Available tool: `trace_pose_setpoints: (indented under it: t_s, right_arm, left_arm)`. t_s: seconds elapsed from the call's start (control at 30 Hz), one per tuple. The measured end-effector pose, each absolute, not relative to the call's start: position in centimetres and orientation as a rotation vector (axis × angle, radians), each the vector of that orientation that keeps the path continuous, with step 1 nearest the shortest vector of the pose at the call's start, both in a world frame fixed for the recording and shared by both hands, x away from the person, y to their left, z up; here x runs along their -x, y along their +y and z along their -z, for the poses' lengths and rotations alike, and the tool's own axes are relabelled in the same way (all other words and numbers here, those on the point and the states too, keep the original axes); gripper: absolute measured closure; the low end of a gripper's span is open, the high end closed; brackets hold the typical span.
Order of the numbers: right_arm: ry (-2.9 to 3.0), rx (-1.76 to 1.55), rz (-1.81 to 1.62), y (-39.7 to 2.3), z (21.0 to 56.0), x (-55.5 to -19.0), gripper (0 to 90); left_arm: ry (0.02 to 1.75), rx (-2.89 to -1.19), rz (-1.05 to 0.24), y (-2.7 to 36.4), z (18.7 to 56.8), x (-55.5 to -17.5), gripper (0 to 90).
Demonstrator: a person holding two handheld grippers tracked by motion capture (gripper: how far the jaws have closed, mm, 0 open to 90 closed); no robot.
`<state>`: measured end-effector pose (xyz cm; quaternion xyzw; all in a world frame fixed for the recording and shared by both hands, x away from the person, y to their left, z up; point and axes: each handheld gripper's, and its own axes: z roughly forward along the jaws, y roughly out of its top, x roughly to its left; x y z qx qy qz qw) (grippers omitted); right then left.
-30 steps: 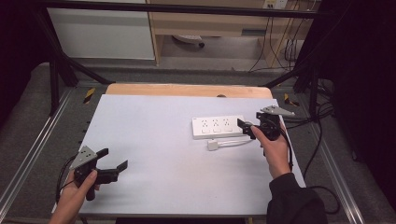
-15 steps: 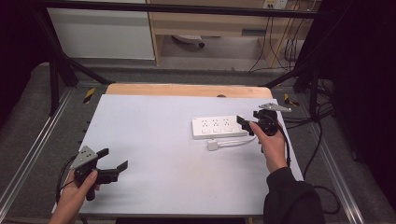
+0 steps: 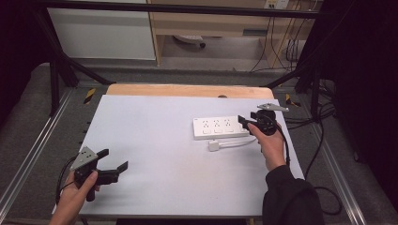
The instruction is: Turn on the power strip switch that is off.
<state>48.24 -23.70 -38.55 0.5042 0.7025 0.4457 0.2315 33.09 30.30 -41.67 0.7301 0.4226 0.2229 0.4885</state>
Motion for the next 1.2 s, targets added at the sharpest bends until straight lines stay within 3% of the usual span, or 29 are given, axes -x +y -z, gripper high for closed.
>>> trace_pose_setpoints:
  t_s: [0.17, 0.77, 1.2]
  right_arm:
    - [1.918, -1.385, -1.222, -23.6, 38.8, -48.5, 51.9]
    - [1.938, -1.358, -1.232, -23.0, 40.0, -49.4, 75.9]
    - [1.937, -1.369, -1.226, -22.7, 40.8, -49.9, 81.8]
  left_arm:
    - [1.031, -1.772, -0.542, 30.4, 41.7, -33.1, 6.2]
    - [1.023, -1.789, -0.541, 30.3, 41.7, -33.1, 6.2]
    - [1.017, -1.796, -0.534, 30.2, 41.8, -33.1, 6.2]
